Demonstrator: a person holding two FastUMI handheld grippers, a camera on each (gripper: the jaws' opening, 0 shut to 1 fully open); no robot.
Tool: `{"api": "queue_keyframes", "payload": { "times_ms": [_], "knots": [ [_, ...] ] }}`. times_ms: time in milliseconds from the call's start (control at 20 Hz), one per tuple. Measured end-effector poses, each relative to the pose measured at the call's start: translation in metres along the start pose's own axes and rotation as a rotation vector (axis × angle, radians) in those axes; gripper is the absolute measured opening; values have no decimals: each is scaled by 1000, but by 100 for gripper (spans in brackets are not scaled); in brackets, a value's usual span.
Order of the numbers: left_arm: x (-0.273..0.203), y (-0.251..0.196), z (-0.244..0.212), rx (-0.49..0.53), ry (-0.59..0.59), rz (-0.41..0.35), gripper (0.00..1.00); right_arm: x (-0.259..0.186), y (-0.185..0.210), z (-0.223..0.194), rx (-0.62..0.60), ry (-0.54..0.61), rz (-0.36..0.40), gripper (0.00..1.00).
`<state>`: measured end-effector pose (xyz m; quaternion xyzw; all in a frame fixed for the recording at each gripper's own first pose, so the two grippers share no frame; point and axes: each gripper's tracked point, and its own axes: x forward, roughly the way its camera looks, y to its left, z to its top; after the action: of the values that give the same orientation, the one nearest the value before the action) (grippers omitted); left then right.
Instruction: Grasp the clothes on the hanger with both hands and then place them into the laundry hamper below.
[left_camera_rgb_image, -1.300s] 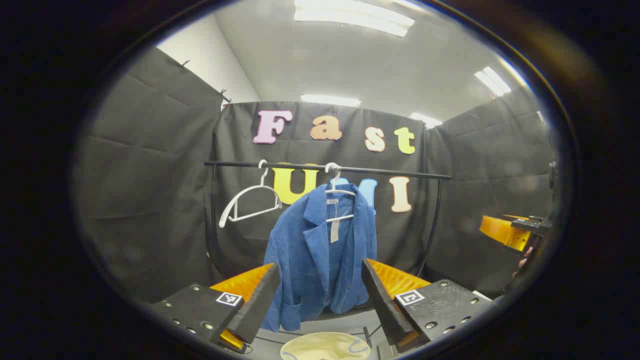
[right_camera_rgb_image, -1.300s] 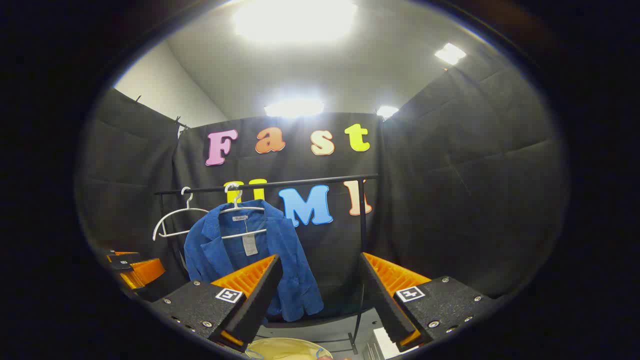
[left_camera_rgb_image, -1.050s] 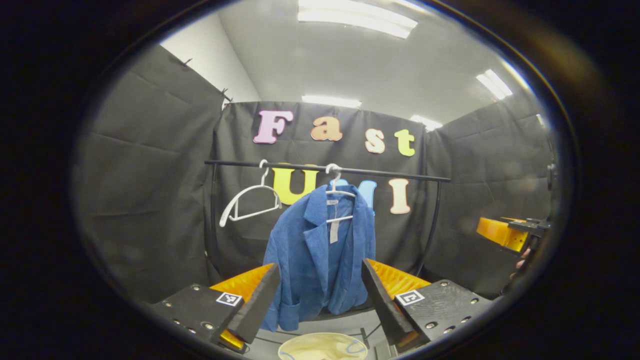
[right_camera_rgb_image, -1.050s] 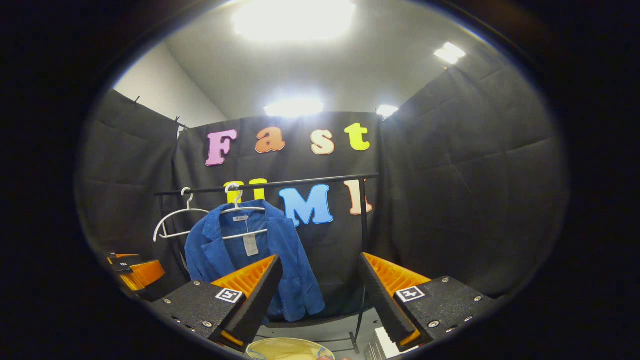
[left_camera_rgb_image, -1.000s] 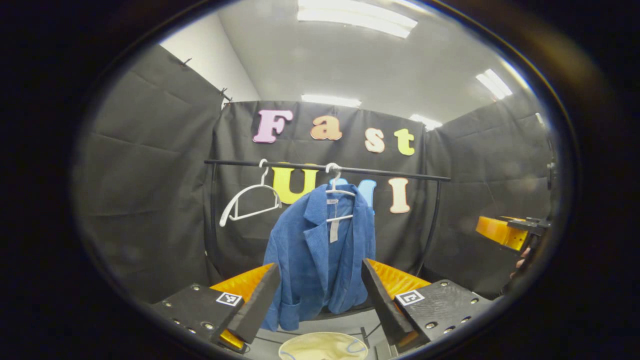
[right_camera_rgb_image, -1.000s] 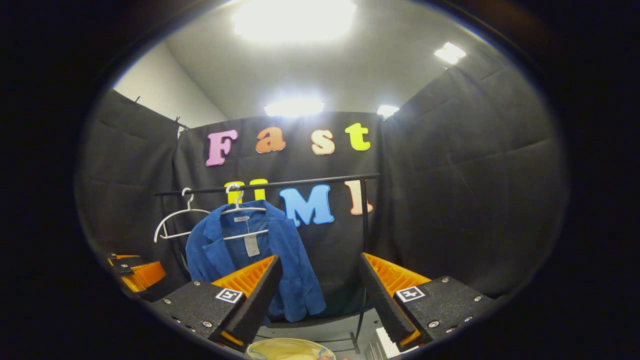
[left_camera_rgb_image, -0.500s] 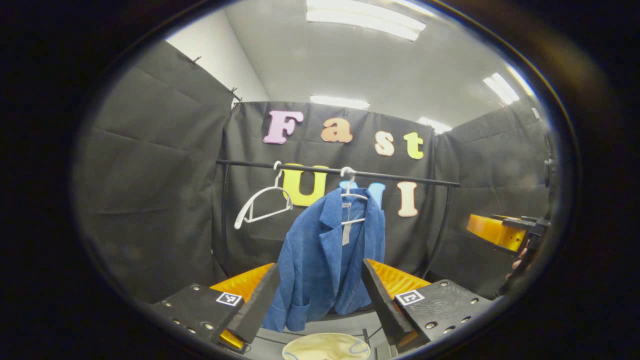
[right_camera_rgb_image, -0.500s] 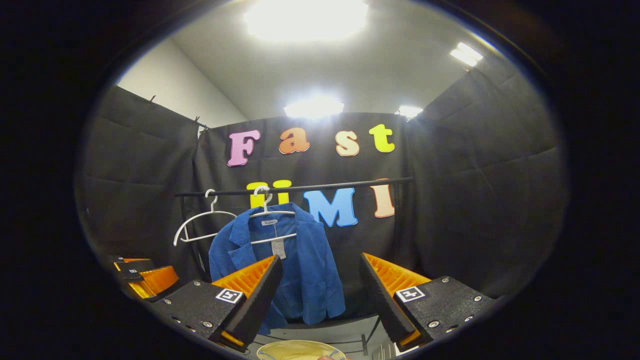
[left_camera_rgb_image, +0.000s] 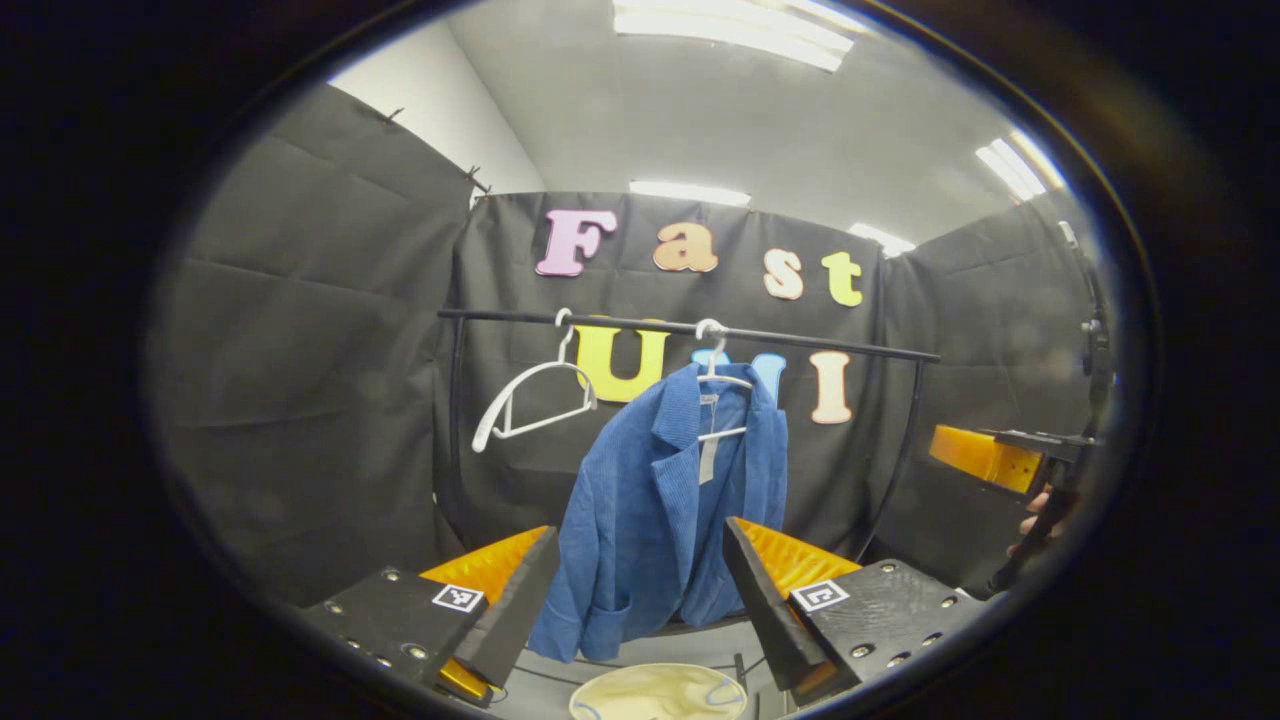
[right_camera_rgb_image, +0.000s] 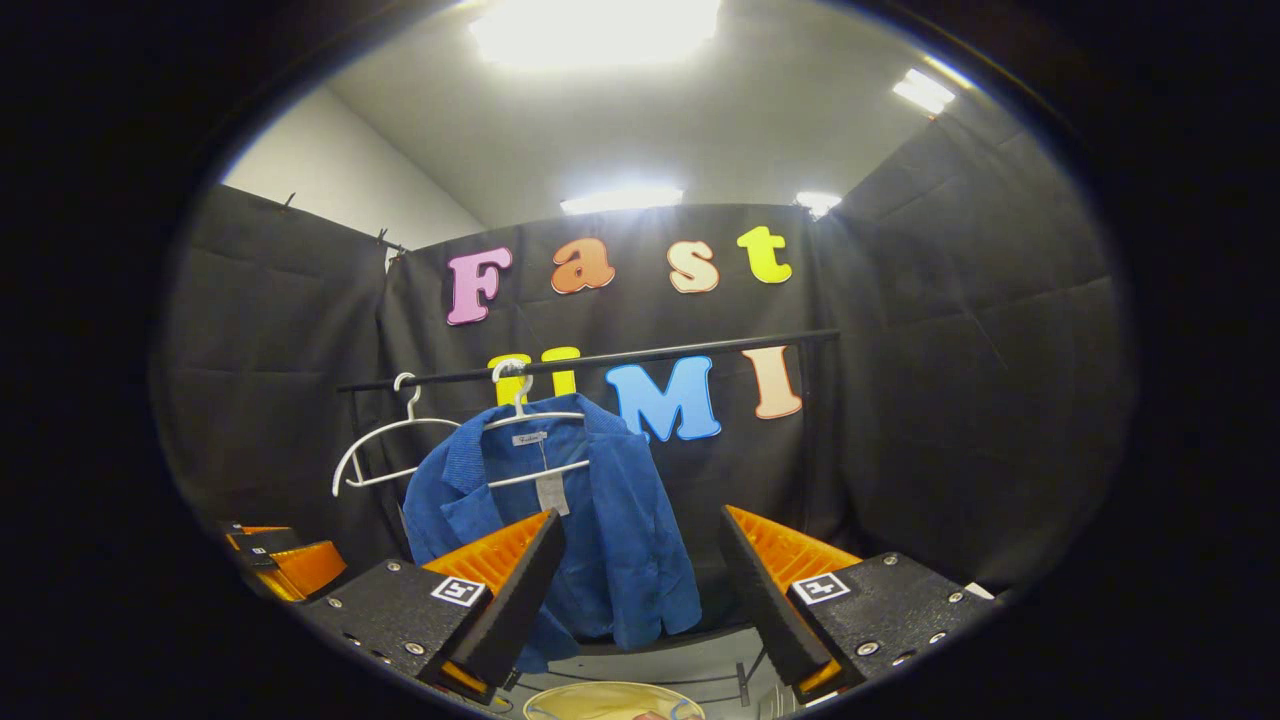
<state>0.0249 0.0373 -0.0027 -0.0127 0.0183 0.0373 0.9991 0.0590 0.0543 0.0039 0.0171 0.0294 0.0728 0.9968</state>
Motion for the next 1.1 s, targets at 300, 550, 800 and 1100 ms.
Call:
{"api": "queue_keyframes", "payload": {
  "times_ms": [300,550,800,1100],
  "knots": [
    [46,-22,-8,-15,24,49,94,66,-12,-11,62,22,60,95],
    [88,-27,-9,-45,31,121,94,122,-7,-28,83,61,134,95],
    [130,-34,-13,-42,36,183,94,177,1,-48,89,105,206,95],
    [175,-41,-20,-56,50,241,96,236,20,-71,87,151,286,95]
  ]
}}
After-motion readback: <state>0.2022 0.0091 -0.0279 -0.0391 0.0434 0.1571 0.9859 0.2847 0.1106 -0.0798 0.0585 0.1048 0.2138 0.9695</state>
